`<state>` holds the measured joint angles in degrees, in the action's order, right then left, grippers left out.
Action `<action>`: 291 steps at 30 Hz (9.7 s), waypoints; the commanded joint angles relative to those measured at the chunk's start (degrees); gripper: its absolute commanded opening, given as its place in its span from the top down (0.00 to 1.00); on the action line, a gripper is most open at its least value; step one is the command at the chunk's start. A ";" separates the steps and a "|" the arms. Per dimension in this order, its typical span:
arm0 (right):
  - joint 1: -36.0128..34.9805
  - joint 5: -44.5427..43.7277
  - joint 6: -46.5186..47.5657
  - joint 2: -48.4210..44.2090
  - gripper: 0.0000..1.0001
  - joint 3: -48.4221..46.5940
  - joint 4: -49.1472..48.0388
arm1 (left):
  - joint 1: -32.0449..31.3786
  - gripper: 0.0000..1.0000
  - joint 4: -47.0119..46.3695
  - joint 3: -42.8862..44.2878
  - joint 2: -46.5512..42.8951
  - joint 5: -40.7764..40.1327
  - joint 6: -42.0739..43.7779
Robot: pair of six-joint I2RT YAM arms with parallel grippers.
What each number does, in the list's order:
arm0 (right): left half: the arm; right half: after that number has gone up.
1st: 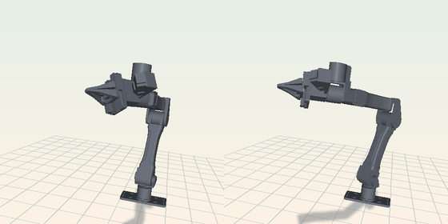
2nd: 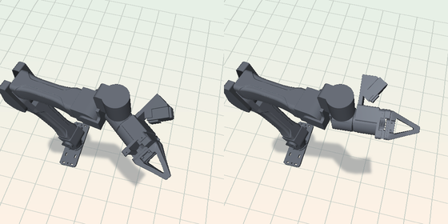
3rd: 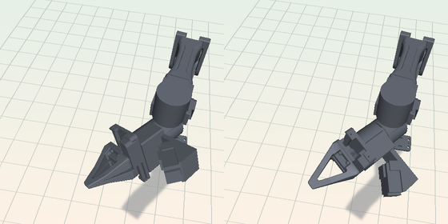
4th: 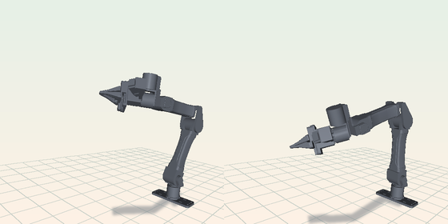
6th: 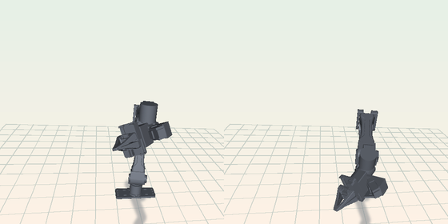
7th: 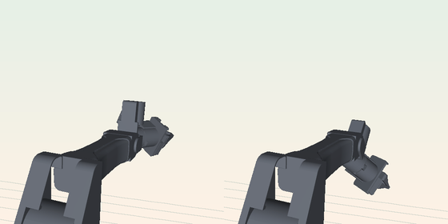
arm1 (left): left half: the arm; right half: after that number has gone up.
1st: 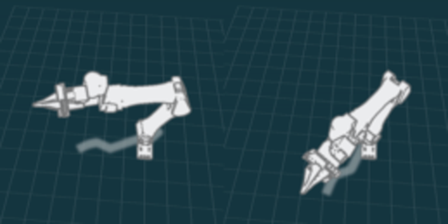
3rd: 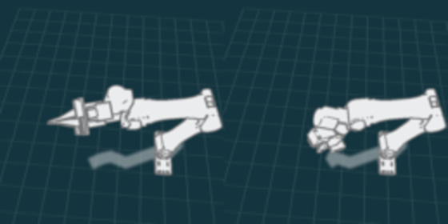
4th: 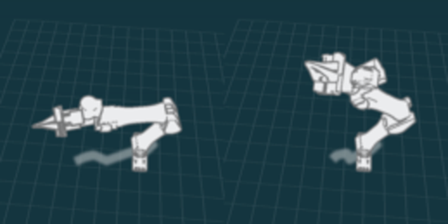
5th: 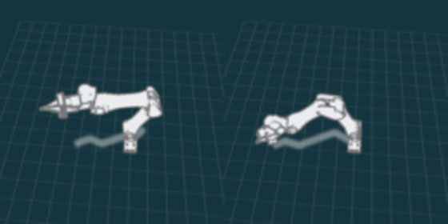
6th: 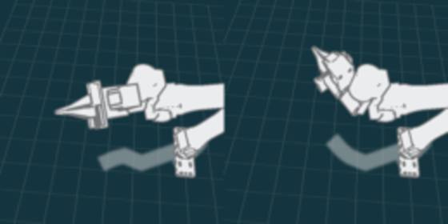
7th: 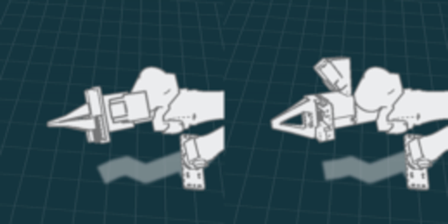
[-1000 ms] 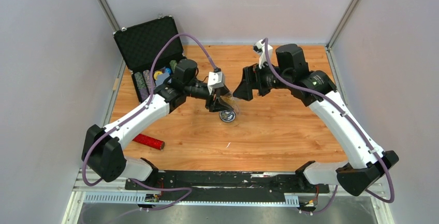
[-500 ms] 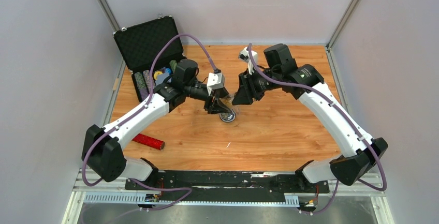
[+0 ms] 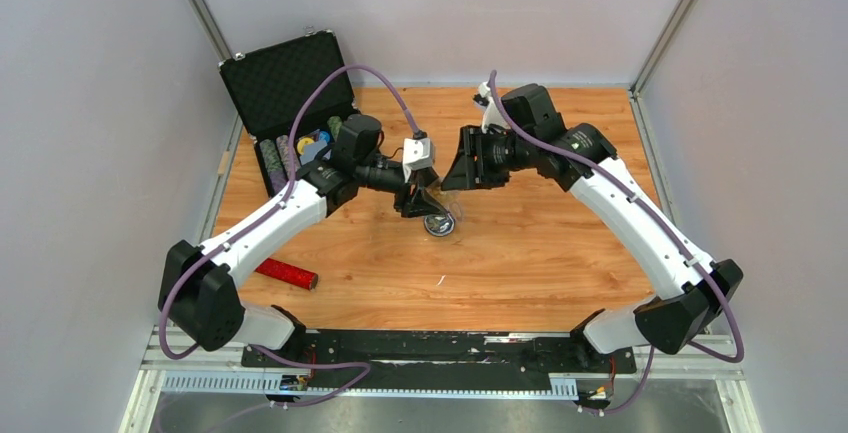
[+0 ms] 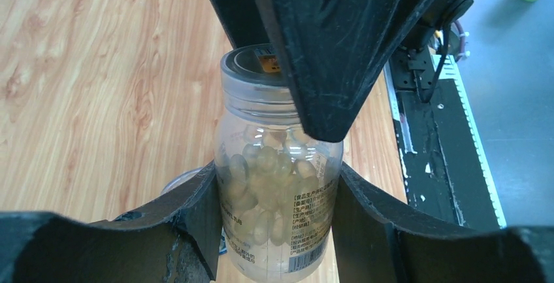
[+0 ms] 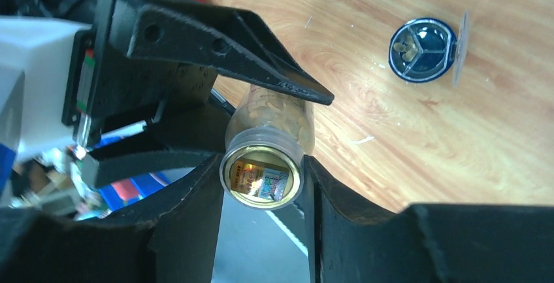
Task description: Sort the pills into containers
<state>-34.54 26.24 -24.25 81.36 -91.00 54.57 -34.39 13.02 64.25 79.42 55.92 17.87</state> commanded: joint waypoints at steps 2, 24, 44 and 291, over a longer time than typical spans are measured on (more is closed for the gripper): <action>-0.06 -5.79 -18.76 -0.20 0.23 -1.55 -7.34 | -0.51 0.96 -2.39 1.82 -0.08 -3.58 3.15; 0.52 4.92 19.00 -3.57 0.21 0.75 -6.34 | -0.54 0.94 0.39 2.74 -0.49 1.16 4.29; 0.46 4.18 15.88 -2.58 0.39 2.15 -5.93 | -0.54 0.94 -1.59 2.81 -0.32 0.93 3.54; 5.77 -3.21 -9.46 15.03 0.78 24.87 -31.34 | 2.93 0.76 -27.39 -23.64 16.73 -41.86 -69.43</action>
<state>-27.99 23.53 -35.20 95.68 -63.55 23.94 -31.75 -12.62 40.95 95.81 13.67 -53.10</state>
